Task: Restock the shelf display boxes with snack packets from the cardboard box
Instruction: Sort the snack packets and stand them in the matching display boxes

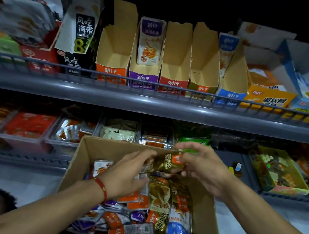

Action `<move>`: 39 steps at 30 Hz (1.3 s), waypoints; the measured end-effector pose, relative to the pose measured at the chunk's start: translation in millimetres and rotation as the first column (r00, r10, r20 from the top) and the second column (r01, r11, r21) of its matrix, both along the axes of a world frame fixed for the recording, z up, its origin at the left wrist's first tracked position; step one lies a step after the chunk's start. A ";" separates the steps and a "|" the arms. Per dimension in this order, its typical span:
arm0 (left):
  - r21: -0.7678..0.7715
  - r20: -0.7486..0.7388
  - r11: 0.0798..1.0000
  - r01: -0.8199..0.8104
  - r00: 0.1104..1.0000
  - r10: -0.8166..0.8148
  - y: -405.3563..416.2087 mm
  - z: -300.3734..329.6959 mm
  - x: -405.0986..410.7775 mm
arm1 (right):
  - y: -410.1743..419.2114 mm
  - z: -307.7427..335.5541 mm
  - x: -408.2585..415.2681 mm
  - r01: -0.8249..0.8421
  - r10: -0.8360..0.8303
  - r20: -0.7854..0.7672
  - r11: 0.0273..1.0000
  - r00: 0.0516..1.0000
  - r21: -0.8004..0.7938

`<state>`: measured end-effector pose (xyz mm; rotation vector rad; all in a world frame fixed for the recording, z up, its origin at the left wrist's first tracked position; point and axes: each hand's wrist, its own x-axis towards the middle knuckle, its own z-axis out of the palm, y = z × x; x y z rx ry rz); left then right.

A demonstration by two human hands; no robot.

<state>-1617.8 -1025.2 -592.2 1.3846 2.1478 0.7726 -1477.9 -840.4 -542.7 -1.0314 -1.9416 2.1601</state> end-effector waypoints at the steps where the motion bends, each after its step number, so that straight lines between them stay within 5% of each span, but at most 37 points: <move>1: 0.102 0.052 0.993 -0.067 0.997 0.062 -0.3 3.9 -0.5 | 1.8 3.3 1.6 -0.001 0.001 -0.011 1.000 1.000 -0.006; 4: 0.190 0.425 0.941 -0.280 0.887 0.178 -1.7 21.9 -4.5 | 9.1 10.6 4.8 0.018 -0.019 -0.043 0.999 0.999 -0.036; 8: 0.120 0.759 0.919 -0.375 0.631 0.158 -6.4 39.3 -4.7 | 12.6 19.3 7.0 -0.068 0.080 -0.037 0.962 0.996 0.265; 13: 0.140 0.875 0.895 -0.424 0.475 0.088 -6.3 50.9 -1.9 | 12.5 30.1 6.7 -0.086 0.117 -0.093 0.953 0.989 0.289; 18: 0.174 0.874 0.876 -0.449 0.481 0.073 -3.9 57.6 -1.8 | 13.4 43.8 3.9 -0.064 0.131 -0.133 0.907 0.982 0.416; 21: 0.203 0.714 0.874 -0.441 0.678 0.176 -3.6 58.3 -3.5 | 26.3 67.7 7.6 0.014 0.114 -0.165 0.784 0.980 0.621; 23: 0.275 0.430 0.881 -0.386 0.868 0.247 -2.6 59.5 -8.7 | 40.4 96.7 9.8 0.137 0.075 -0.250 0.672 0.965 0.728; 25: 0.368 0.084 0.891 -0.265 0.964 0.251 4.4 67.1 -16.2 | 60.9 128.8 7.7 0.280 0.026 -0.336 0.491 0.942 0.825; 28: 0.496 -0.321 0.867 -0.038 0.920 0.224 29.9 90.5 -29.9 | 96.6 168.0 -12.1 0.408 -0.021 -0.415 0.230 0.910 0.883; 31: 0.509 -0.493 0.859 0.059 0.838 0.234 63.1 113.2 -37.6 | 123.5 189.0 -48.2 0.395 -0.065 -0.391 0.063 0.918 0.917; 35: 0.372 -0.643 0.918 0.139 0.751 0.147 100.6 127.7 -31.2 | 147.5 190.3 -95.0 0.261 -0.083 -0.268 -0.087 0.960 0.961; 39: 0.269 -0.669 0.950 0.158 0.740 0.066 123.0 122.4 -27.4 | 158.9 180.6 -128.0 0.112 -0.036 -0.116 -0.100 0.993 0.989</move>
